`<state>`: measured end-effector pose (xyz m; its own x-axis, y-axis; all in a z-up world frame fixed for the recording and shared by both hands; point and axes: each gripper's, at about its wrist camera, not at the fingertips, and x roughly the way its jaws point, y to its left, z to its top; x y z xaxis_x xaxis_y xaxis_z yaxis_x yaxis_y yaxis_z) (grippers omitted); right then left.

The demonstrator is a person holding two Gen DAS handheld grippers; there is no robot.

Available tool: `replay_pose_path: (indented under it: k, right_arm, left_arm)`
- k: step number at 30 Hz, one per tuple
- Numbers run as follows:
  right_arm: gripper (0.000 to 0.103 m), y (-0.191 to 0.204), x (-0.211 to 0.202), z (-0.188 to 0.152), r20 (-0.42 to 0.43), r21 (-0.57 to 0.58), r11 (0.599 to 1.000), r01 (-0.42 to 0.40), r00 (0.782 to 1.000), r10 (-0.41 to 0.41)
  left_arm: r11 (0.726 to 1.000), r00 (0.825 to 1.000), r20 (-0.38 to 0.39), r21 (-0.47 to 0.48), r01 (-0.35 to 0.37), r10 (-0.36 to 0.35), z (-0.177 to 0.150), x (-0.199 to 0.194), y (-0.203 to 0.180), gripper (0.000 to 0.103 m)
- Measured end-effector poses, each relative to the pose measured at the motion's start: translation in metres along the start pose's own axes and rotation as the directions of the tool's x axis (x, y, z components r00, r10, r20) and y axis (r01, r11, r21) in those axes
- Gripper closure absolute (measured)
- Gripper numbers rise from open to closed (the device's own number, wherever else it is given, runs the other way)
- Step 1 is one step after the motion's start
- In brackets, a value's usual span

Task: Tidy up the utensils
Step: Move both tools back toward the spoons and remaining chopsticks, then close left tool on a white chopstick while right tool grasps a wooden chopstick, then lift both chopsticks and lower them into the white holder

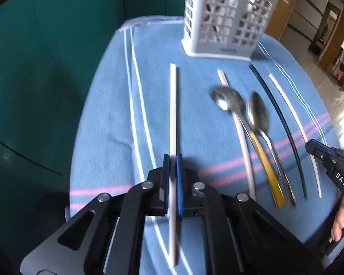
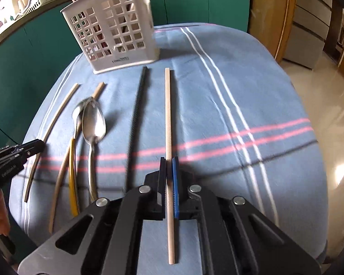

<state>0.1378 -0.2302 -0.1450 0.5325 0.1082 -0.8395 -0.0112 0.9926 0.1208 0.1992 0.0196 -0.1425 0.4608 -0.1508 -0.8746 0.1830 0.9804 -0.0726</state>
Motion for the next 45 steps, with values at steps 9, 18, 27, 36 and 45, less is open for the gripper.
replay_pose_path:
  k: [9, 18, 27, 36, 45]
  right_arm:
    - [0.069, -0.007, -0.016, -0.004, 0.021, -0.006, 1.0, -0.003, 1.0, 0.003]
    - [0.069, 0.007, 0.023, 0.047, 0.006, -0.033, 0.999, 0.006, 1.0, -0.006]
    - [0.069, 0.006, 0.058, 0.082, -0.03, -0.022, 0.998, 0.057, 0.998, -0.057]
    - [0.069, 0.012, 0.065, 0.087, -0.022, -0.057, 0.995, 0.082, 0.996, -0.083]
    - [0.096, 0.014, 0.062, 0.082, -0.025, -0.061, 0.997, 0.038, 0.999, -0.04]
  left_arm:
    - [1.0, 1.0, 0.01, -0.017, -0.018, 0.019, 0.001, -0.005, 0.006, 0.078]
    - [0.998, 0.997, 0.022, 0.0, -0.069, 0.069, 0.05, 0.025, -0.004, 0.074]
    - [0.994, 0.994, 0.009, 0.019, -0.112, 0.112, 0.072, 0.042, -0.012, 0.068]
    - [0.99, 0.991, 0.0, 0.047, -0.136, 0.136, 0.086, 0.052, -0.018, 0.054]
    - [0.996, 0.997, -0.001, 0.048, -0.076, 0.076, 0.099, 0.063, -0.013, 0.09]
